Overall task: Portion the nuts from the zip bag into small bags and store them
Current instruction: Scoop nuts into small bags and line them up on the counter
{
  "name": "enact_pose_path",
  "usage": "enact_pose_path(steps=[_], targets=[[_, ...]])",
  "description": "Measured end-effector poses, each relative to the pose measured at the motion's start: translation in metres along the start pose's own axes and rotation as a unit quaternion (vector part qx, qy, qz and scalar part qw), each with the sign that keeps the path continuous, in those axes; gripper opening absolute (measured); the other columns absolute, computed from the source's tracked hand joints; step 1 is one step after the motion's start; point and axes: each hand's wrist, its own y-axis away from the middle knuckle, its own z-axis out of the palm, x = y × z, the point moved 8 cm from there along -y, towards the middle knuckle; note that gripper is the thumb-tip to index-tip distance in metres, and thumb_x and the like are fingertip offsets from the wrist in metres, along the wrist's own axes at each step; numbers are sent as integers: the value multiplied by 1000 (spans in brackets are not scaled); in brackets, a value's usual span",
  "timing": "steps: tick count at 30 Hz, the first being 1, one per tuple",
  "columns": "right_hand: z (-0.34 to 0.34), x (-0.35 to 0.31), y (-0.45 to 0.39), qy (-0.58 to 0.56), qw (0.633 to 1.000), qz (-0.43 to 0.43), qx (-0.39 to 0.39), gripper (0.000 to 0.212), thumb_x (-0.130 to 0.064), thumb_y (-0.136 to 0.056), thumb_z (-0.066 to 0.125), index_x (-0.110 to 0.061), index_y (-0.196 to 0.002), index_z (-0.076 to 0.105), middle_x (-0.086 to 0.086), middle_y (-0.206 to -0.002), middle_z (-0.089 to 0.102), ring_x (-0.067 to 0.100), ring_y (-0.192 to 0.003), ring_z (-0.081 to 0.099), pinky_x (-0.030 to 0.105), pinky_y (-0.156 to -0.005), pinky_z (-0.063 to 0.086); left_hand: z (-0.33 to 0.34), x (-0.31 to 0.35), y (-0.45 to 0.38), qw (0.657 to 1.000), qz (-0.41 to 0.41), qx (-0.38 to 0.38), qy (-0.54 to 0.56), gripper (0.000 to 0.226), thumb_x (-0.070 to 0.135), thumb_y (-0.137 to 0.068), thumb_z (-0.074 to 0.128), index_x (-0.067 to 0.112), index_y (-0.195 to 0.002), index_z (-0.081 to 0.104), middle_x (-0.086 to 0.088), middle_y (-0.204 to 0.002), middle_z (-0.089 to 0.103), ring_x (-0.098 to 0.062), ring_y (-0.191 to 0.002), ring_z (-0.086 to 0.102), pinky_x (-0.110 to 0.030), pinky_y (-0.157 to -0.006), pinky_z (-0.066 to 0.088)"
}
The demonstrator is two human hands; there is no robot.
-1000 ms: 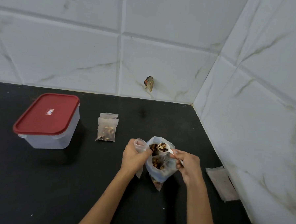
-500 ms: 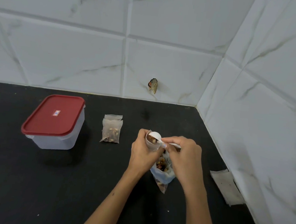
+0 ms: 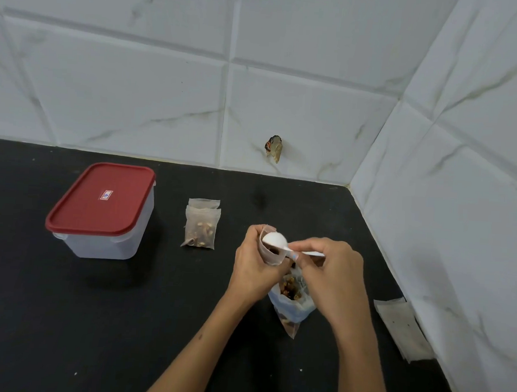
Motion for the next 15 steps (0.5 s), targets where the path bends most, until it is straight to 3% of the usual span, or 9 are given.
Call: enact_pose_path(steps=[4,6,10,12,15], targets=[[-5,-1,-1,-51,999,10,10,18,-10,-86,67,-25,-94,73,-12,-90,68,-2,-78,60,5,-65,43,-1,0,-4,1000,6,0,3,41,11,-71,81,18,-101,53,8,-87,61,4,-78,60,-14,-65,51],[-7,4,-2,-133,990,41,16,20,-12,-85,67,-31,-85,72,-17,-84,69,0,-80,63,11,-68,47,-1,0,-6,1000,5,-2,-1,38,9,-72,79,15,-101,54,8,-83,61,5,-75,60,-12,-62,48],[-3,36,-7,-295,942,150,50,17,-10,-84,67,-25,-89,74,-4,-85,72,7,-77,63,24,-66,52,-7,-8,-9,1000,-10,4,-18,37,16,-72,79,17,-100,55,9,-86,61,3,-78,59,-12,-63,47],[-2,55,-11,-227,956,169,69,16,-10,-84,67,-21,-94,74,-6,-86,70,5,-77,61,25,-69,53,-15,-19,-12,998,-49,23,-32,38,18,-73,79,19,-102,54,9,-91,60,-1,-83,59,-14,-65,47],[19,73,-14,-49,986,157,13,19,-10,-87,65,-19,-103,71,-5,-99,68,2,-83,59,13,-66,47,-22,-39,-19,991,-117,35,-52,41,18,-73,78,19,-105,52,6,-95,59,-5,-87,58,-17,-65,43]])
